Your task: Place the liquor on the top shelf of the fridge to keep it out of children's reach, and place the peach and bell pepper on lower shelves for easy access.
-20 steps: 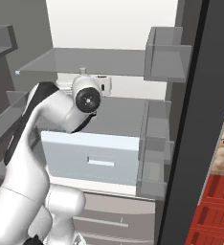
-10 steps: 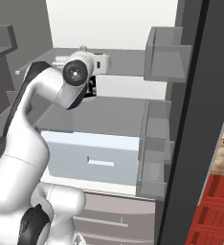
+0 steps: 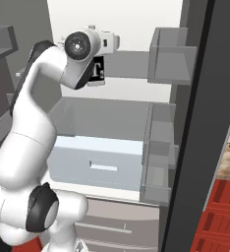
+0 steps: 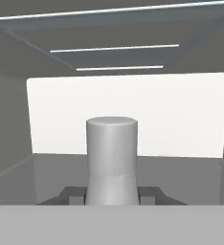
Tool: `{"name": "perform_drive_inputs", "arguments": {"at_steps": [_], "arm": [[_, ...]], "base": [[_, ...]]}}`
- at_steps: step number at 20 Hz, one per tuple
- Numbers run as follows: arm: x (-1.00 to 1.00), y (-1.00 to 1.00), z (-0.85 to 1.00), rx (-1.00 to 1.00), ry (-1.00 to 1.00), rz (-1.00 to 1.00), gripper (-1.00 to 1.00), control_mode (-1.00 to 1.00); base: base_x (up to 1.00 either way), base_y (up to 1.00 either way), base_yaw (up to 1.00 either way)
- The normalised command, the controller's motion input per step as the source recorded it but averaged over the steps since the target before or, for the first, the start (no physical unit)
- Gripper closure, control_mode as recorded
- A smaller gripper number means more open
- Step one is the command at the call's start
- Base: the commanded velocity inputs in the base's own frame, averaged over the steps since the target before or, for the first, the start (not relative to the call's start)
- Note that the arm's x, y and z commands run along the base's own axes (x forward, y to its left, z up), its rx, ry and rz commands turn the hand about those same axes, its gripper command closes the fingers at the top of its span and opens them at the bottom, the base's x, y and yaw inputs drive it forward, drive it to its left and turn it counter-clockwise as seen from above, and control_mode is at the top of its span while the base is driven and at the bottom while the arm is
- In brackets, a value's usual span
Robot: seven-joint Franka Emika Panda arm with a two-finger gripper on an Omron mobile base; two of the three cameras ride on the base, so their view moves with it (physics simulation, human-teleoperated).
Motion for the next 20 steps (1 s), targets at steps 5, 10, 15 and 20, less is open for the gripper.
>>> {"name": "perform_drive_inputs", "arguments": {"at_steps": [5,10,15,20], "arm": [[0.43,-0.01,0.00,0.00,0.00,-0.03,1.00,-1.00],[0.58,-0.02,-0.04,0.03,-0.05,0.00,1.00,-1.00],[0.65,-0.04,0.00,0.05,-0.04,0.00,1.00,-1.00],[0.78,-0.04,-0.01,0.01,0.00,0.00,1.00,-1.00]], "base": [[0.00,0.00,0.00],[0.00,0.00,0.00],[0.00,0.00,0.00],[0.00,0.00,0.00]]}}
